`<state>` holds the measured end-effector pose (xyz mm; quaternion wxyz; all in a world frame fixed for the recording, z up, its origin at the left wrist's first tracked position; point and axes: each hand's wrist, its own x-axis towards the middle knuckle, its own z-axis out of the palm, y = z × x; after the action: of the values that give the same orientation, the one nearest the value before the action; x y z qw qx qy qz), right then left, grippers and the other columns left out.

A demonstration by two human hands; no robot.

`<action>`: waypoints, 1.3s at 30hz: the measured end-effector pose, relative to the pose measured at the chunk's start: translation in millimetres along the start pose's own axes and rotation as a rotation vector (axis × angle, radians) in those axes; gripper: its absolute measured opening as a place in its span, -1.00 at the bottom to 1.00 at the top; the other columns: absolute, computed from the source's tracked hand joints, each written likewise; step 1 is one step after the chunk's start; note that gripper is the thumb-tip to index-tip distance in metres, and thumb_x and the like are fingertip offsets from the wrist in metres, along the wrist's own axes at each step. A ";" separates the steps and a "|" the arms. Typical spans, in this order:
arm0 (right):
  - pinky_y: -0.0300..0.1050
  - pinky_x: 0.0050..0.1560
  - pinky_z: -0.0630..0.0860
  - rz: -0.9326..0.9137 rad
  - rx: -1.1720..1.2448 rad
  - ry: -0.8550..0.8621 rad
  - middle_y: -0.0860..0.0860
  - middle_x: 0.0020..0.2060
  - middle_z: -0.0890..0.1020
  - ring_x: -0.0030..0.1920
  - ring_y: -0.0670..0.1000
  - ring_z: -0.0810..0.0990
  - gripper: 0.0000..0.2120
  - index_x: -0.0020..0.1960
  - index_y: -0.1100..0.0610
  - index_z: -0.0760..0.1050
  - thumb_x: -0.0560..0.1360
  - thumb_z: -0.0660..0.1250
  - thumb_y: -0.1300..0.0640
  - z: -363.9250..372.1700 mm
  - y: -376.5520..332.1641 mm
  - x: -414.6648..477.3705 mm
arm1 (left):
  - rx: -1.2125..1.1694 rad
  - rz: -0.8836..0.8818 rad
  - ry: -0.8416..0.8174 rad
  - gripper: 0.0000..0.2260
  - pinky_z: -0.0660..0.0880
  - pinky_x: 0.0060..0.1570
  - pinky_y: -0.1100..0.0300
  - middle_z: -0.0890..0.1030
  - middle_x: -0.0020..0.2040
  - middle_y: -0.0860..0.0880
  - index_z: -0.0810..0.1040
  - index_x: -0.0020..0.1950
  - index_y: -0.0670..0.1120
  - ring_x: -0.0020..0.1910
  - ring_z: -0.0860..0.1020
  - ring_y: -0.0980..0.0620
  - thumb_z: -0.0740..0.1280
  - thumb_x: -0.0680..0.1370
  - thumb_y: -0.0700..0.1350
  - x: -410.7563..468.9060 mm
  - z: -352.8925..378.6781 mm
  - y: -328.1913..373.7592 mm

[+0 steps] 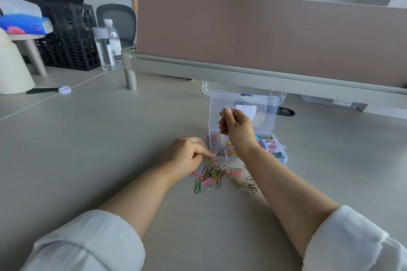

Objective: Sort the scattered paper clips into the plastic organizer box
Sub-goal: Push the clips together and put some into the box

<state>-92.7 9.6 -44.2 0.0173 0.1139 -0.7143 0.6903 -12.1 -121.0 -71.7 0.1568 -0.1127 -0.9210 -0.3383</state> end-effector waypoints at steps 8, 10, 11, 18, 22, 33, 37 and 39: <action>-0.19 -0.15 0.47 0.059 -0.051 0.001 0.03 -0.33 0.52 -0.27 0.00 0.48 -0.81 -0.09 0.18 0.44 0.60 0.09 0.18 -11.0 9.1 7.6 | -0.029 -0.012 -0.001 -0.66 0.25 -0.32 0.61 0.67 -0.10 -0.07 0.70 -0.08 -0.10 -0.33 0.49 0.35 0.21 0.43 -0.43 0.6 0.8 -0.7; -0.21 -0.17 0.47 0.094 0.001 0.017 0.03 -0.31 0.54 -0.26 -0.02 0.49 -0.76 -0.16 0.12 0.44 0.59 0.06 0.24 -10.4 9.0 9.5 | -0.035 -0.011 -0.001 -0.66 0.25 -0.33 0.62 0.67 -0.10 -0.07 0.70 -0.08 -0.11 -0.32 0.48 0.44 0.21 0.43 -0.43 0.8 0.9 -0.7; -0.22 -0.17 0.46 0.110 0.025 0.022 0.04 -0.30 0.54 -0.26 -0.02 0.49 -0.74 -0.18 0.10 0.43 0.58 0.04 0.28 -10.6 8.5 9.3 | -0.035 -0.013 0.003 -0.66 0.26 -0.32 0.62 0.68 -0.10 -0.07 0.70 -0.09 -0.11 -0.32 0.49 0.42 0.21 0.43 -0.43 0.8 1.2 -1.0; -0.15 -0.07 0.44 0.129 0.015 0.062 0.03 -0.23 0.55 -0.19 0.00 0.50 -0.66 -0.22 0.07 0.42 0.50 -0.03 0.36 -11.4 7.7 9.1 | -0.036 -0.026 0.006 -0.65 0.26 -0.32 0.60 0.67 -0.10 -0.06 0.70 -0.09 -0.10 -0.35 0.48 0.32 0.20 0.43 -0.43 0.8 2.1 -0.5; -0.15 -0.06 0.42 0.123 -0.019 0.080 0.05 -0.14 0.54 -0.06 0.03 0.50 -0.66 -0.17 0.05 0.42 0.49 -0.04 0.36 -10.4 8.8 9.5 | -0.036 -0.026 0.006 -0.65 0.26 -0.31 0.59 0.67 -0.10 -0.06 0.70 -0.09 -0.09 -0.34 0.48 0.30 0.20 0.43 -0.42 1.0 1.7 -0.4; -0.25 -0.25 0.39 0.092 -0.095 -0.039 0.06 -0.23 0.57 -0.27 -0.04 0.50 -0.69 -0.21 0.07 0.46 0.55 0.02 0.31 -28.2 -12.5 3.5 | 0.151 0.071 -0.038 -0.73 0.44 -0.13 0.23 0.66 -0.05 -0.01 0.67 0.01 -0.03 -0.24 0.50 0.06 0.26 0.45 -0.28 -2.3 -2.1 4.9; -0.23 -0.36 0.39 -0.020 -0.479 -0.134 -0.01 -0.40 0.52 -0.43 -0.06 0.43 -0.83 -0.13 0.17 0.50 0.54 0.14 0.24 -46.0 -21.2 -11.0 | 0.135 0.004 -0.086 -0.70 0.44 -0.10 0.24 0.56 -0.04 0.04 0.54 0.14 -0.04 -0.19 0.53 0.05 0.28 0.44 -0.26 -7.4 -5.7 6.9; -0.23 -0.42 0.36 -0.017 -0.790 -0.217 -0.02 -0.46 0.48 -0.47 -0.08 0.40 -0.81 -0.24 0.18 0.46 0.53 0.19 0.17 -59.7 -25.8 -21.1 | 0.234 -0.060 -0.111 -0.74 0.43 -0.06 0.19 0.52 0.05 0.04 0.44 0.14 -0.07 -0.14 0.52 0.05 0.28 0.46 -0.19 -9.1 -7.4 8.7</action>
<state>-75.3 71.1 -19.9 -0.0097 0.1766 -0.9212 0.3466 0.6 -120.3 -64.6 0.1076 -0.0843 -0.9643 -0.2266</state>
